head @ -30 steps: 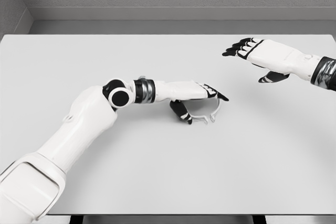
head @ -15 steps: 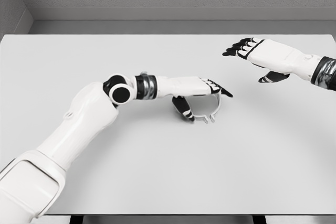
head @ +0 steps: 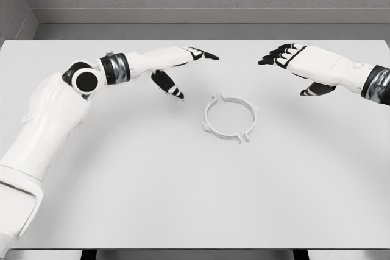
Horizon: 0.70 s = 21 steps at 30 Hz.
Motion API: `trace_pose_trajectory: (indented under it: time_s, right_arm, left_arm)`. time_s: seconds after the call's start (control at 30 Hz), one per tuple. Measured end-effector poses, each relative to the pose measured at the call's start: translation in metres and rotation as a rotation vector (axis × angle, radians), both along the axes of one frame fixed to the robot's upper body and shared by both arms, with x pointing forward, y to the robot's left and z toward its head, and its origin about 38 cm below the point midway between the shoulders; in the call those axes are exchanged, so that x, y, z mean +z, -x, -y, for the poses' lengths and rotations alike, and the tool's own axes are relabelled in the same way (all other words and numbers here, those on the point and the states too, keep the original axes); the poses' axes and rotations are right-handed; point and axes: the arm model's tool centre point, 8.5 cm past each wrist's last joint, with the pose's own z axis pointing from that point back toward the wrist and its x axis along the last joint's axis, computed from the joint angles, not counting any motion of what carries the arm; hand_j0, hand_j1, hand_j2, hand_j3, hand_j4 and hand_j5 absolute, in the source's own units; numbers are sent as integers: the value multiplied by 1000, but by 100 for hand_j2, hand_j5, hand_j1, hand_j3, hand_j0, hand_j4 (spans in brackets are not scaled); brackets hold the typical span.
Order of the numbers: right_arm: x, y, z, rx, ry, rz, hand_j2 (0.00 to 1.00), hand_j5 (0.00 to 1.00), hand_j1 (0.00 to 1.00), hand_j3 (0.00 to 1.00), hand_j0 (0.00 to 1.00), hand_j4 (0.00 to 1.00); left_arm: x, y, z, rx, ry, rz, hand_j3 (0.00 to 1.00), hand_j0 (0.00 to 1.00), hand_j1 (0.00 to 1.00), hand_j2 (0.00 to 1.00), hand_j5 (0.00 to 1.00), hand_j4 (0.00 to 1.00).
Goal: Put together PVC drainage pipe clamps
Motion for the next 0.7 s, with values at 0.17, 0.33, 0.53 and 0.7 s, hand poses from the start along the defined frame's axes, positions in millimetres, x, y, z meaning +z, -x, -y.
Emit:
trace_pose_trajectory:
  time_s: [0.17, 0.33, 0.53, 0.7]
  right_arm:
    - [0, 0, -1, 1, -2, 1, 100, 100, 100, 100, 100, 100]
    - [1, -1, -1, 2, -2, 3, 100, 100, 100, 100, 100, 100]
    - [1, -1, -1, 2, -3, 2, 100, 100, 100, 100, 100, 100]
    - [0, 0, -1, 2, -4, 0, 100, 100, 100, 100, 100, 100]
  left_arm:
    - [-27, -3, 9, 24, -18, -76, 100, 100, 100, 100, 100, 100]
    - [-36, -1, 17, 15, -40, -90, 100, 100, 100, 100, 100, 100]
    - [-40, 1, 28, 0, -48, -95, 100, 100, 100, 100, 100, 100]
    - [-41, 3, 35, -11, -58, -92, 100, 100, 100, 100, 100, 100]
